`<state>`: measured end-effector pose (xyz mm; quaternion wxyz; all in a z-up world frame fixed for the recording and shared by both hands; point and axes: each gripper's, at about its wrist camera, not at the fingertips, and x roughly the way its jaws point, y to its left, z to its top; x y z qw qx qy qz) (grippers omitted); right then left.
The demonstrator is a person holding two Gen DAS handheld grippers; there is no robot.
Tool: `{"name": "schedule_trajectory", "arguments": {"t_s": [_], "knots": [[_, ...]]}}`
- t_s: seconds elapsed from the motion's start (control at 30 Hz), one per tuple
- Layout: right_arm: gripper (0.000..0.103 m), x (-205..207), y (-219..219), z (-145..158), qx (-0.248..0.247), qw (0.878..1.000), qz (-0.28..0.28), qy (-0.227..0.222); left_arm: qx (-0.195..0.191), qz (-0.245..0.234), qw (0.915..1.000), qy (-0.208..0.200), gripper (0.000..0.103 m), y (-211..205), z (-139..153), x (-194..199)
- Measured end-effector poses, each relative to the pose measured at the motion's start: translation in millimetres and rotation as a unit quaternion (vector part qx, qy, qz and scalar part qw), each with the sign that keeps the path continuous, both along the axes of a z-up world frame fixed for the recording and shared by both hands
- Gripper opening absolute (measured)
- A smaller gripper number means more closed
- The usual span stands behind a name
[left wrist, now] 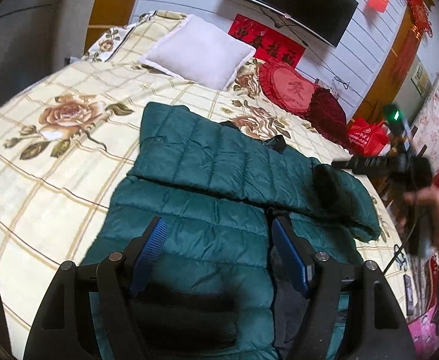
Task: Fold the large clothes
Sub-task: 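Lay the sleeve on the jacket body and open the right tool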
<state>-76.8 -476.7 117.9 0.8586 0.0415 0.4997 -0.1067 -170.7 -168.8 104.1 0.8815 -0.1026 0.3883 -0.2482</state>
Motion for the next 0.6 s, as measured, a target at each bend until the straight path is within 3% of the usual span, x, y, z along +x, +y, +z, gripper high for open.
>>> {"name": "schedule_trajectory", "arguments": {"t_s": [0.17, 0.23, 0.3, 0.37, 0.6], "knots": [[0.072, 3, -18, -58, -0.015, 0.998, -0.046, 0.05, 0.006, -0.005, 1.0, 0.003, 0.055, -4, -4, -2], [0.043, 0, -26, -69, -0.011, 0.998, -0.056, 0.035, 0.008, -0.004, 1.0, 0.002, 0.055, -4, -4, -3], [0.021, -3, -32, -61, 0.015, 0.998, -0.063, 0.01, 0.01, -0.003, 0.9999, 0.002, 0.055, -3, -4, -2], [0.019, -7, -34, -44, 0.058, 0.997, -0.051, -0.019, 0.011, 0.002, 0.9999, 0.001, 0.055, 0, -3, 1], [0.018, 4, 0, 12, 0.121, 0.989, 0.007, -0.086, -0.008, 0.011, 0.9999, 0.004, 0.055, 4, -2, 4]]}}
